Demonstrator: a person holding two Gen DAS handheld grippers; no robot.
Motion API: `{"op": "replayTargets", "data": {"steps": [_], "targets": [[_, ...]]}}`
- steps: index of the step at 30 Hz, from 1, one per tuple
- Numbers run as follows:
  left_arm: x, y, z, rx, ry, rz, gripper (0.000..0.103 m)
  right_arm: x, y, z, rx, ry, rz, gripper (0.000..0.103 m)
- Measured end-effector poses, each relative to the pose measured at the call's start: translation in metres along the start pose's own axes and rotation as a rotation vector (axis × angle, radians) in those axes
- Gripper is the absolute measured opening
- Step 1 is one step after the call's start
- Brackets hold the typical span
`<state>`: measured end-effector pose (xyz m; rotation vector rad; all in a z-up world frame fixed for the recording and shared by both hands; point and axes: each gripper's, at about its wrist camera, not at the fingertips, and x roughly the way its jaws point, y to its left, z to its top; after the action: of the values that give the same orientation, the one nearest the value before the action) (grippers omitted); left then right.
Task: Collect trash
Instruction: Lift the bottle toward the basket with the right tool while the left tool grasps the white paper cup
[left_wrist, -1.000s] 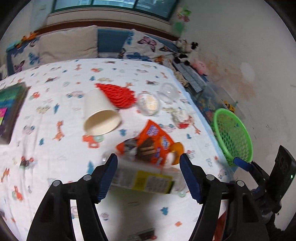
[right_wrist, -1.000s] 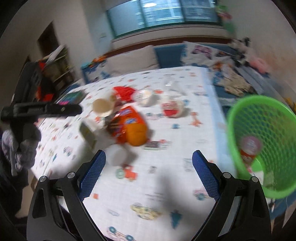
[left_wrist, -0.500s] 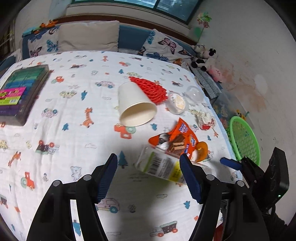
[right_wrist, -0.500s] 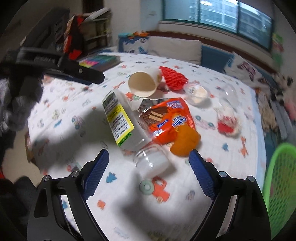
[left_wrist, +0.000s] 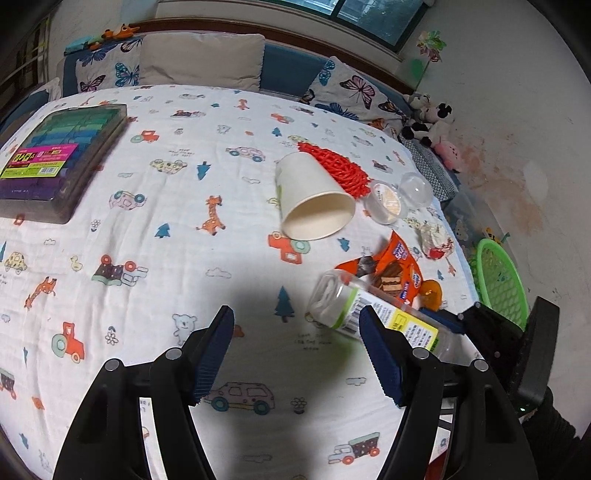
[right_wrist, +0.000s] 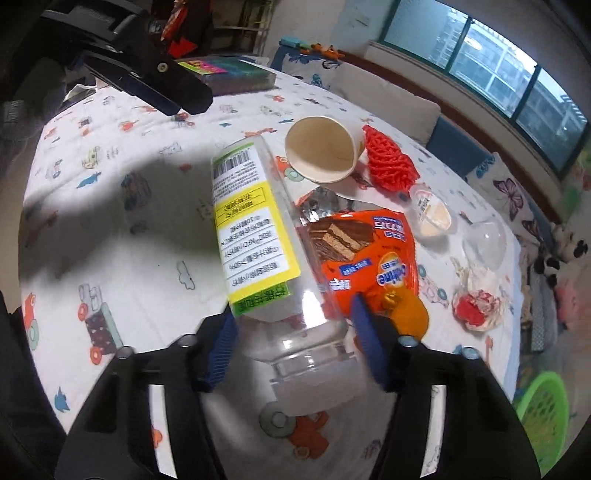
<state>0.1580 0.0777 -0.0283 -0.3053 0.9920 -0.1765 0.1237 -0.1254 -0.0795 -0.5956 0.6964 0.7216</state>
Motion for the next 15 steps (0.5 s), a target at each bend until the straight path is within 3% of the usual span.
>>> {"op": "replayTargets", "data": {"steps": [9,15], "targets": [[0.007,0.001,0.021,0.040,-0.060,0.070,0.068,-0.033,-0.013,0.012,0.109,-0.079,0.031,0.050],[0.037,0.002,0.042,0.078,-0.061,0.117,0.065,-0.054,-0.031,0.027,0.240,-0.114,0.066,0.049]]}}
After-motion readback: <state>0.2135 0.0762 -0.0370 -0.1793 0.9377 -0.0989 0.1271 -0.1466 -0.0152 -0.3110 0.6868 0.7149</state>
